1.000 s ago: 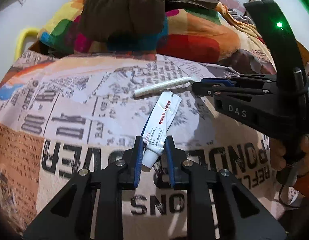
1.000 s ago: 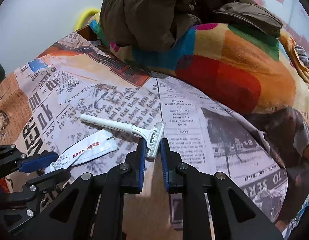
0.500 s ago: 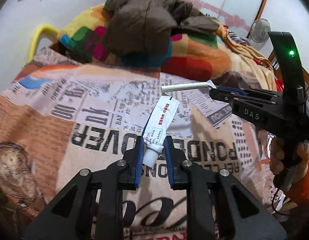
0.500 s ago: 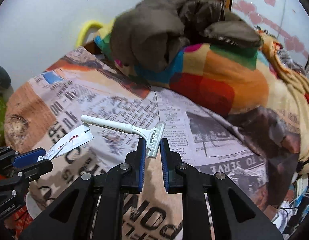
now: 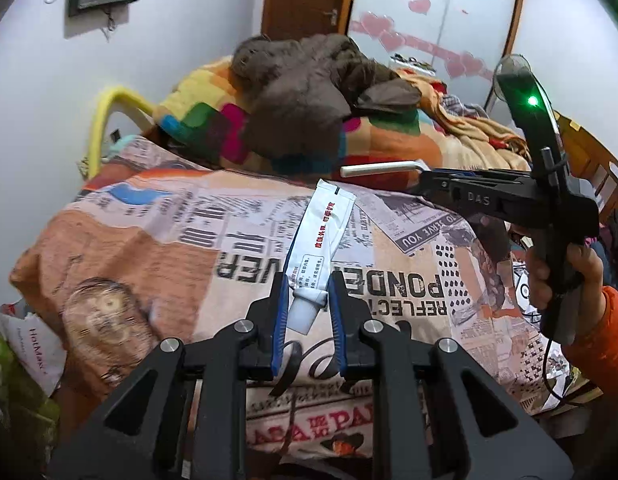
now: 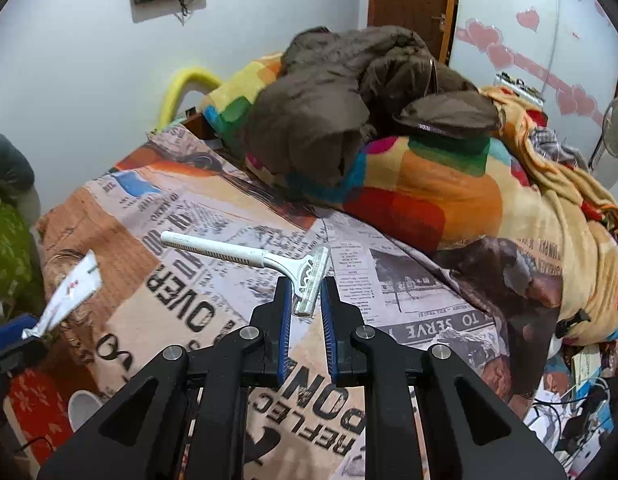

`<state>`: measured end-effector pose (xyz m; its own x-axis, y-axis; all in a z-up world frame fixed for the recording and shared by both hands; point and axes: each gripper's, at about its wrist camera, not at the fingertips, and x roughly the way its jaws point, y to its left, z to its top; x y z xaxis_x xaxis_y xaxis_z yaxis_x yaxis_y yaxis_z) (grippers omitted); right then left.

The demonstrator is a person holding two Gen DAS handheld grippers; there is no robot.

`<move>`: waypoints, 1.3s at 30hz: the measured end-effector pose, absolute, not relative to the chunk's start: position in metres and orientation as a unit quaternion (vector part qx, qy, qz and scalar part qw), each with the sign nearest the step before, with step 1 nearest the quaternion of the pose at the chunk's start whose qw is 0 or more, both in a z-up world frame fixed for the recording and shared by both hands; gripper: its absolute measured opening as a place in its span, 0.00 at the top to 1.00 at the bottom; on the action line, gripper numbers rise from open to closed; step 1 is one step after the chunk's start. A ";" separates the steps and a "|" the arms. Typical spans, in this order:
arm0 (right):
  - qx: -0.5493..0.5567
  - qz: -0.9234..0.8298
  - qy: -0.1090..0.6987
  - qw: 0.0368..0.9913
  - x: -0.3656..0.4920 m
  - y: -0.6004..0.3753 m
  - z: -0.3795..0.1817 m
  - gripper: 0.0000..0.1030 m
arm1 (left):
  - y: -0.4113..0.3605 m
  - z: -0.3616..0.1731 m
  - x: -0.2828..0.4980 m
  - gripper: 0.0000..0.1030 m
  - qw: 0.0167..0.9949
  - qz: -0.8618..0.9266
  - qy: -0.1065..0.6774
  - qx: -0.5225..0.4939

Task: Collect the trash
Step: 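Carry toothpaste tube and razor over the white bin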

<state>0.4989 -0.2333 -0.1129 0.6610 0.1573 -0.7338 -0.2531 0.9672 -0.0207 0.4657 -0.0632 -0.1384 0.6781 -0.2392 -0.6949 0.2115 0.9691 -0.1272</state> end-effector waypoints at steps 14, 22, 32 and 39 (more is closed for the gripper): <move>-0.074 0.187 0.357 0.912 0.411 -0.176 -0.055 0.87 | 0.024 -0.093 0.371 0.81 0.935 -0.045 0.350 -0.042; -0.081 0.249 0.350 0.899 0.372 -0.115 -0.048 0.87 | 0.081 -0.085 0.312 0.81 0.940 0.014 0.336 -0.051; -0.091 0.324 0.362 0.869 0.338 -0.034 -0.066 0.87 | 0.167 -0.095 0.238 0.81 0.937 0.098 0.325 -0.084; -0.124 0.367 0.384 0.838 0.312 0.028 -0.102 0.87 | 0.219 -0.122 0.202 0.82 0.927 0.141 0.328 -0.117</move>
<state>0.3118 0.0280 -0.1019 0.4361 0.5200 -0.7344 -0.7107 0.6996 0.0733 0.2018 0.2190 -0.1221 0.7445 0.1853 -0.6414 -0.3386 0.9328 -0.1235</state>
